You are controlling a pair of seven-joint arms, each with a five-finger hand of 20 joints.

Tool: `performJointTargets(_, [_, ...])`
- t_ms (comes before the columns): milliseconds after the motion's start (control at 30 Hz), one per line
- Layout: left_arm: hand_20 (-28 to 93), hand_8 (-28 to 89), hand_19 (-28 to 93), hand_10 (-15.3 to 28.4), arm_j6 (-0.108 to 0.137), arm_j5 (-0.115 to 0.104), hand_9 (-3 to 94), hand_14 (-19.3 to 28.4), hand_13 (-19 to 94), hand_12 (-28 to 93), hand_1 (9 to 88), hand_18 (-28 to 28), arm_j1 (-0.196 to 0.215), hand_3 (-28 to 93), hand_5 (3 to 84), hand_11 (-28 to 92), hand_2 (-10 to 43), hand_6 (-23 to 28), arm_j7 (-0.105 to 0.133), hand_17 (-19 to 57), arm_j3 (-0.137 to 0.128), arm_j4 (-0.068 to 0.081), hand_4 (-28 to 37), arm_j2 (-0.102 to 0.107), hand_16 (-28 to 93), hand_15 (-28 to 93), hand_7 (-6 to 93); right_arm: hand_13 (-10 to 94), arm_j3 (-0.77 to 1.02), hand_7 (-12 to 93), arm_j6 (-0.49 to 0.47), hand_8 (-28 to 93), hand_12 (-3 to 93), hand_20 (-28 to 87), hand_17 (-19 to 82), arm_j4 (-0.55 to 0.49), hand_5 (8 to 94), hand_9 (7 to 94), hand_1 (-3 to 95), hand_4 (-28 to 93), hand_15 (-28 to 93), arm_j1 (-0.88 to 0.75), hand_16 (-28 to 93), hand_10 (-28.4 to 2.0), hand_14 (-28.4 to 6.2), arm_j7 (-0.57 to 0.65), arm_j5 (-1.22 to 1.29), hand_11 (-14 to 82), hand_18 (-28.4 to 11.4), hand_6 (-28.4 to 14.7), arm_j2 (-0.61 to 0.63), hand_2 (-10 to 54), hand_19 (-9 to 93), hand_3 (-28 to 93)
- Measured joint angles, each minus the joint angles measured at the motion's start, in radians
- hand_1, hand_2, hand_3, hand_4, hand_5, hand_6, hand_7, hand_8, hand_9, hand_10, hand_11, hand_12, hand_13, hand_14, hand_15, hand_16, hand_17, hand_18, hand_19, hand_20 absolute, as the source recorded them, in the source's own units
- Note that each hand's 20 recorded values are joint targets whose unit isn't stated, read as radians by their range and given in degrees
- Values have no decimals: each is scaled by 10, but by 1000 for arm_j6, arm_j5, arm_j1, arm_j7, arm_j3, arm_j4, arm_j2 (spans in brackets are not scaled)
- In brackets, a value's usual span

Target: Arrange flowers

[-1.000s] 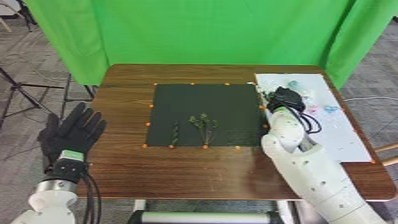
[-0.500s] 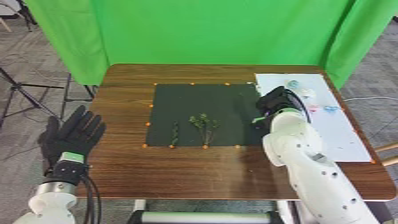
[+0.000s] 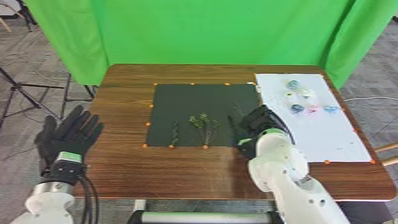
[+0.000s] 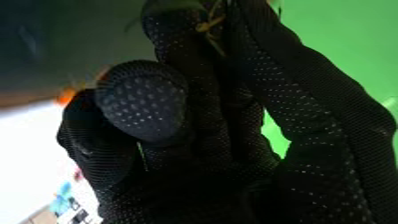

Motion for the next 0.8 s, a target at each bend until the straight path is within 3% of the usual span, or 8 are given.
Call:
performJointTargets(233, [112, -104, 387, 147, 3, -1, 423, 157, 325, 121, 280, 139, 1, 731, 462, 280, 171, 76, 3, -39, -3, -1, -283, 5, -80, 518, 181, 869, -9, 371, -33, 205, 400, 523, 595, 10, 761, 838, 481, -184, 594, -17, 323, -142, -63, 19, -43, 305, -209, -33, -14, -95, 932, 715])
performJointTargets(367, [112, -104, 387, 149, 5, -1, 424, 158, 325, 122, 280, 139, 2, 731, 463, 280, 171, 75, 3, -39, -7, -2, -283, 5, -80, 519, 181, 852, 4, 281, -63, 188, 282, 517, 578, 2, 756, 812, 450, -179, 597, -39, 317, -166, -77, 19, -43, 341, -215, -55, -15, -95, 932, 702])
performJointTargets(467, [112, -104, 388, 149, 8, -3, 424, 158, 325, 122, 280, 139, 7, 731, 463, 281, 171, 75, 7, -39, -11, -5, -283, 5, -80, 519, 182, 847, 20, 256, -83, 165, 272, 515, 574, -10, 754, 813, 417, -177, 599, -56, 314, -170, -81, 13, -34, 335, -215, -61, -14, -95, 932, 718])
performJointTargets(533, [112, -104, 388, 149, 10, -6, 424, 158, 325, 122, 280, 139, 11, 732, 463, 281, 171, 75, 10, -39, -13, -7, -283, 5, -80, 519, 182, 845, 26, 237, -87, 117, 268, 514, 574, -20, 754, 811, 391, -178, 600, -63, 311, -172, -82, 8, -34, 327, -216, -63, -13, -95, 932, 734])
performJointTargets(633, [113, -104, 389, 149, 11, -8, 424, 158, 326, 123, 280, 139, 14, 732, 463, 282, 171, 75, 12, -39, -14, -7, -283, 7, -81, 519, 183, 843, 30, 219, -102, -73, 263, 513, 570, -34, 751, 810, 354, -168, 599, -70, 308, -174, -83, 2, -38, 319, -218, -70, -10, -95, 932, 742])
performJointTargets(800, [112, -105, 389, 148, 12, -8, 425, 158, 325, 123, 280, 139, 15, 730, 463, 284, 172, 76, 13, -39, -15, -7, -283, 8, -81, 519, 184, 834, 31, 163, -155, -88, 251, 505, 557, -62, 740, 808, 320, -173, 593, -83, 306, -181, -92, -19, -74, 293, -224, -83, -3, -85, 932, 726])
